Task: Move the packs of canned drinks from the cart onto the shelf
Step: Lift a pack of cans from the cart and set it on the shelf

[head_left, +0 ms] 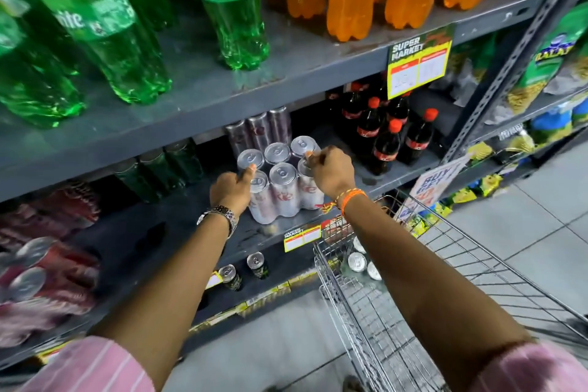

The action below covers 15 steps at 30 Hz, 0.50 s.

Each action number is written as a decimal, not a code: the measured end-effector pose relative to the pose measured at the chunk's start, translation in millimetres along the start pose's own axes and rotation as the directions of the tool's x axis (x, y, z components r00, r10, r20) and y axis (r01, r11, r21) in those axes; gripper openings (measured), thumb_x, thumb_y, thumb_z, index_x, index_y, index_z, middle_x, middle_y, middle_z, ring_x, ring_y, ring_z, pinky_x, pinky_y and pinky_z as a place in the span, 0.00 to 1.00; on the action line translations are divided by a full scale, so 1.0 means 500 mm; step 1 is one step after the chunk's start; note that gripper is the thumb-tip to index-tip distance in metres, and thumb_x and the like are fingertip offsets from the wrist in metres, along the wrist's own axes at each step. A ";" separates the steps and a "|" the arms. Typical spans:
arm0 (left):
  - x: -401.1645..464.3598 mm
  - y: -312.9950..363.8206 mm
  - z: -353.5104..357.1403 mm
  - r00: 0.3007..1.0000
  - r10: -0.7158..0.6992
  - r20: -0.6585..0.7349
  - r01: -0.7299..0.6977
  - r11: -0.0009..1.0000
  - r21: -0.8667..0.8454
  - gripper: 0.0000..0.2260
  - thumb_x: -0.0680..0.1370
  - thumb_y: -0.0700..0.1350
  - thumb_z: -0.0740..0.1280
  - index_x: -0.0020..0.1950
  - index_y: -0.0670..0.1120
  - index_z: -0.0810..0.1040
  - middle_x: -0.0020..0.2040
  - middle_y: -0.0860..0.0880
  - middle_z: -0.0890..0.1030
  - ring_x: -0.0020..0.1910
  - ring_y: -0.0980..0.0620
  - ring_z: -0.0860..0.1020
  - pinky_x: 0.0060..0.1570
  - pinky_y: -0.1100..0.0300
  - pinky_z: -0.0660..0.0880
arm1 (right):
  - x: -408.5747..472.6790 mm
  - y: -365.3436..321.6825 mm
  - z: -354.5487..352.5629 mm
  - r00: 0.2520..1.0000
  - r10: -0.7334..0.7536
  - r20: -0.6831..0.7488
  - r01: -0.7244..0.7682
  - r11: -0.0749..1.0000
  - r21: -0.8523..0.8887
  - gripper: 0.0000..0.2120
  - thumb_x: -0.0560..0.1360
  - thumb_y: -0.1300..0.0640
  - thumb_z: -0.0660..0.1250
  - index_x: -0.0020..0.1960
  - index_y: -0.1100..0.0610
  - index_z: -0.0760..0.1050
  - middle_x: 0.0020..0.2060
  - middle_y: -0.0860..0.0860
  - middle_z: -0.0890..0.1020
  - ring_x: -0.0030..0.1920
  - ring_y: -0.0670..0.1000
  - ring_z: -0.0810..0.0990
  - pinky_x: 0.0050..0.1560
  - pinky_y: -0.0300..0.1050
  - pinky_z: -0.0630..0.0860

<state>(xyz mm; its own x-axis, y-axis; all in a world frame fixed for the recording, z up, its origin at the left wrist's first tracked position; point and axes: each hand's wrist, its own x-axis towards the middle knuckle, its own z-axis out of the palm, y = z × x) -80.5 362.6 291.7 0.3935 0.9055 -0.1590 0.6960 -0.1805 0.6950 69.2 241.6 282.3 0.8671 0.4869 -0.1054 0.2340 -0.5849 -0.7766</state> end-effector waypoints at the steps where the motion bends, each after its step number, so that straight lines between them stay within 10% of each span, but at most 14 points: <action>1: 0.002 -0.004 0.002 1.000 0.003 -0.014 -0.004 1.000 -0.016 0.30 0.77 0.63 0.62 0.36 0.36 0.76 0.45 0.32 0.83 0.48 0.34 0.81 0.46 0.49 0.75 | 0.000 -0.001 -0.001 1.000 -0.009 0.002 0.009 1.000 -0.003 0.21 0.76 0.45 0.65 0.52 0.65 0.78 0.53 0.62 0.83 0.55 0.65 0.80 0.47 0.48 0.73; 6: 0.000 -0.016 -0.005 0.997 -0.035 0.063 0.039 0.997 -0.068 0.27 0.76 0.62 0.63 0.26 0.44 0.67 0.30 0.45 0.74 0.40 0.40 0.76 0.40 0.56 0.68 | 0.012 0.016 -0.018 0.996 -0.051 0.068 0.047 0.997 0.059 0.18 0.76 0.47 0.66 0.48 0.63 0.79 0.49 0.60 0.85 0.52 0.60 0.82 0.47 0.45 0.74; 11: -0.087 -0.035 0.003 0.977 -0.024 -0.214 -0.021 0.979 -0.205 0.22 0.73 0.54 0.69 0.60 0.40 0.77 0.58 0.43 0.82 0.59 0.43 0.79 0.60 0.55 0.73 | -0.001 0.119 -0.123 0.997 0.033 0.067 -0.051 0.957 0.287 0.22 0.75 0.45 0.67 0.62 0.60 0.76 0.49 0.51 0.82 0.47 0.48 0.80 0.50 0.39 0.75; 15: -0.210 -0.014 0.093 0.958 0.114 -0.262 -0.220 0.880 -0.421 0.13 0.71 0.47 0.68 0.55 0.48 0.78 0.52 0.48 0.83 0.52 0.48 0.82 0.55 0.51 0.78 | -0.036 0.283 -0.195 0.985 0.169 0.024 -0.167 0.928 0.333 0.16 0.74 0.44 0.67 0.49 0.56 0.80 0.40 0.53 0.81 0.40 0.51 0.78 0.46 0.49 0.79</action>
<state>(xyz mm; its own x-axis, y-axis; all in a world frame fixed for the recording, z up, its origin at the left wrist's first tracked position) -98.7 250.8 270.8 0.2985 0.9480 0.1107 0.2734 -0.1960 0.9417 129.4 86.7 235.1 0.8834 0.3964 -0.2501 -0.0744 -0.4084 -0.9098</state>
